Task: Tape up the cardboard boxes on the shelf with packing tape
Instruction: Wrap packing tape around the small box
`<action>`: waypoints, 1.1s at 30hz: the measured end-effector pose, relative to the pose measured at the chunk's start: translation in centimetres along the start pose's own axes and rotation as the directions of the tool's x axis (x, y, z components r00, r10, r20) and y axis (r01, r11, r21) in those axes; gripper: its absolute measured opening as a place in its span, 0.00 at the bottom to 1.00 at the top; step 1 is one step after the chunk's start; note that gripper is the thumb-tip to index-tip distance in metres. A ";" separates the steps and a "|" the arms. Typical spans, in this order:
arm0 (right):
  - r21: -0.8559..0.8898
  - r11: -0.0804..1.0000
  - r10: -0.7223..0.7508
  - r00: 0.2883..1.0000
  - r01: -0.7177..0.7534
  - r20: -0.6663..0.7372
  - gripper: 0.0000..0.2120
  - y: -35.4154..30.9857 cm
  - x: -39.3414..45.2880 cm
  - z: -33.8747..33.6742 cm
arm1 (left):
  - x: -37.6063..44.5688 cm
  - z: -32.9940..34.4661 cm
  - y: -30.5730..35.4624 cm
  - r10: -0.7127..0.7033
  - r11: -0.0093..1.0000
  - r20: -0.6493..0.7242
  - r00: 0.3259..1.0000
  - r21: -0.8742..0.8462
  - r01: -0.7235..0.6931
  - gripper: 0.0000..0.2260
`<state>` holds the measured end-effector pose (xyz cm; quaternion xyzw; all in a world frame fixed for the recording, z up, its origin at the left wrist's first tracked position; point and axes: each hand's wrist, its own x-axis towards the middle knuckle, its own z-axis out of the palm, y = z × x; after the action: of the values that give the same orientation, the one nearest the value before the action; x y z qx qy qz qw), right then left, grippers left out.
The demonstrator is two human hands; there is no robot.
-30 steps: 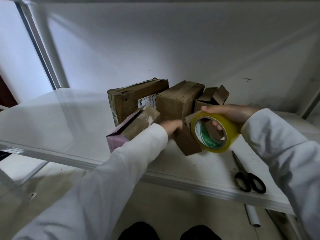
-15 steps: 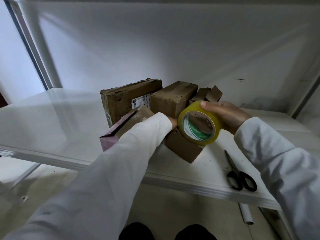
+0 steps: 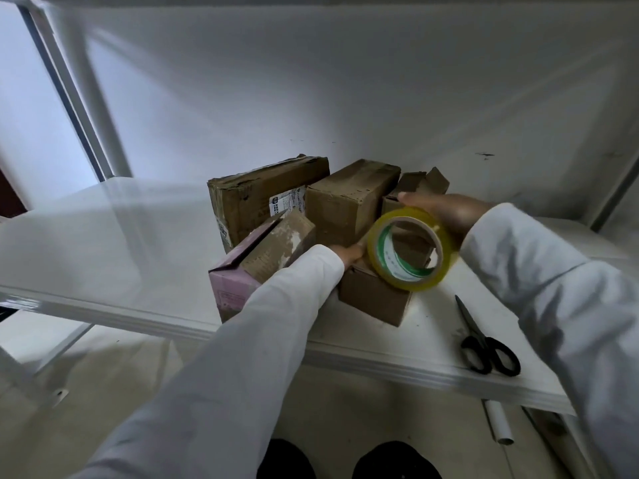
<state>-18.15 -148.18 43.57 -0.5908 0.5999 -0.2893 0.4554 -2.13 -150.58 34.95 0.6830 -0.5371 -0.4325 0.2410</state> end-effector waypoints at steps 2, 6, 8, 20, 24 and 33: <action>-0.103 0.994 0.048 0.999 -0.046 0.016 0.15 0.2 -0.7 -1.9 | 0.3 -0.1 -0.1 -0.051 0.999 -0.012 0.999 -0.011 0.051 0.31; -0.223 0.959 0.181 0.983 -0.174 0.011 0.15 2.2 -2.1 -3.0 | 0.9 -0.1 -0.2 -0.085 0.996 0.003 0.996 0.041 0.084 0.32; -0.242 0.949 0.203 0.979 -0.202 -0.021 0.15 3.4 -2.0 -2.7 | 0.7 -0.1 -0.1 -0.061 0.996 0.000 0.998 0.059 0.061 0.30; -0.318 0.935 0.132 0.986 -0.157 -0.100 0.20 5.0 -1.2 -2.4 | -2.7 1.8 1.3 0.461 0.651 -0.126 0.879 0.720 -0.238 0.38; -0.315 0.933 0.154 0.984 -0.175 -0.091 0.19 4.9 -1.2 -2.3 | -2.4 1.6 0.7 0.195 0.930 -0.134 0.972 0.338 -0.141 0.44; -0.203 0.960 0.183 0.980 -0.194 -0.074 0.18 6.2 -1.6 -2.1 | -0.3 0.3 1.0 -0.112 0.982 -0.210 0.971 0.127 0.141 0.29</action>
<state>-22.95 -146.21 39.28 -0.5675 0.6926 -0.1960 0.3997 -2.95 -150.53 35.70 0.7715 -0.4943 -0.3365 0.2174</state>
